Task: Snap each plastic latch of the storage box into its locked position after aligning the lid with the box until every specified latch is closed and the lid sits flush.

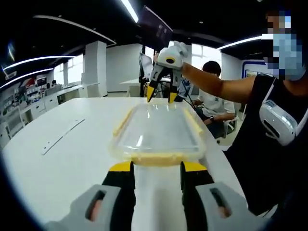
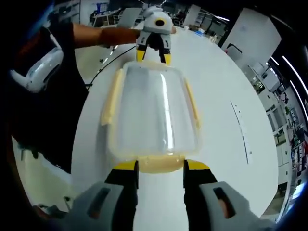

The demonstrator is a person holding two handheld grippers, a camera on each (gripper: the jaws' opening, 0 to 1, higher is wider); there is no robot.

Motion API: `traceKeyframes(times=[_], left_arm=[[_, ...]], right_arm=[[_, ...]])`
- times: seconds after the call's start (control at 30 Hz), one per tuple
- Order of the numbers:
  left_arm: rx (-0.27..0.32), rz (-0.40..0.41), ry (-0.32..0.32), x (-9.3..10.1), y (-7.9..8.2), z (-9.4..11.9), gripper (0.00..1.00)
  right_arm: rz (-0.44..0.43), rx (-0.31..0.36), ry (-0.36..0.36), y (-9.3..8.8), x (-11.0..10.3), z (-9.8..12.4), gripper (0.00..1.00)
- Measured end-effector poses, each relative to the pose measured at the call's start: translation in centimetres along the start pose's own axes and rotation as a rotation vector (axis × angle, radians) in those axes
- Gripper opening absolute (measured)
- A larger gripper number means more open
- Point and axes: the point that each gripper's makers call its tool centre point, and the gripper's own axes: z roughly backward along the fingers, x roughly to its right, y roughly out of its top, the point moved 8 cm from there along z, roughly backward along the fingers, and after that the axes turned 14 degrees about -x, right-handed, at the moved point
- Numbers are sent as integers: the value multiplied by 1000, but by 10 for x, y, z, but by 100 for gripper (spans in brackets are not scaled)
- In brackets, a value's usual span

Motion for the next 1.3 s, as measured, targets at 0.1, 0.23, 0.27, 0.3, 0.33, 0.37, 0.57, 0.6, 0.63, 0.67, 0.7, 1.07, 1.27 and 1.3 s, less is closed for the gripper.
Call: traceKeyframes(times=[0.1, 0.23, 0.27, 0.3, 0.33, 0.37, 0.57, 0.6, 0.63, 0.67, 0.7, 1.07, 1.27, 1.3], left_arm=[[-4, 0, -1, -1, -1, -2, 32], [-9, 5, -5, -1, -3, -4, 32], [-10, 5, -6, -1, -3, -4, 32], [-11, 5, -5, -1, -3, -5, 32], [-11, 6, -5, -1, -3, -5, 32], [-11, 6, -5, -1, -4, -5, 32], [-25, 5, -3, -1, -4, -8, 32], [-30, 7, -4, -2, -5, -9, 32], [-35, 7, -4, -2, -5, -9, 32], [-39, 5, -1, -2, -5, -10, 32], [-44, 5, 1, -3, -5, -10, 32], [-122, -13, 27, -3, 0, -8, 32], [-204, -31, 45, -3, 2, -9, 32], [-216, -35, 50, -3, 2, -9, 32]], right_arm=[[4, -9, -2, -1, -1, -4, 33], [-1, 0, 4, -4, -1, -9, 33], [-2, 1, 7, -5, -1, -9, 33], [-2, 2, 5, -5, -2, -10, 33], [-2, 2, 3, -5, -1, -11, 33], [-2, -1, 4, -5, -1, -11, 33], [0, -11, 4, -5, 0, -14, 33], [2, -19, 3, -6, 0, -17, 33], [4, -21, 4, -6, -1, -18, 33], [7, -23, -1, -6, 0, -18, 33], [6, -23, -1, -6, 1, -18, 33], [13, -29, -10, -4, 0, -19, 33], [21, -28, -9, -1, 0, -21, 33], [23, -31, -11, -1, 0, -21, 33]])
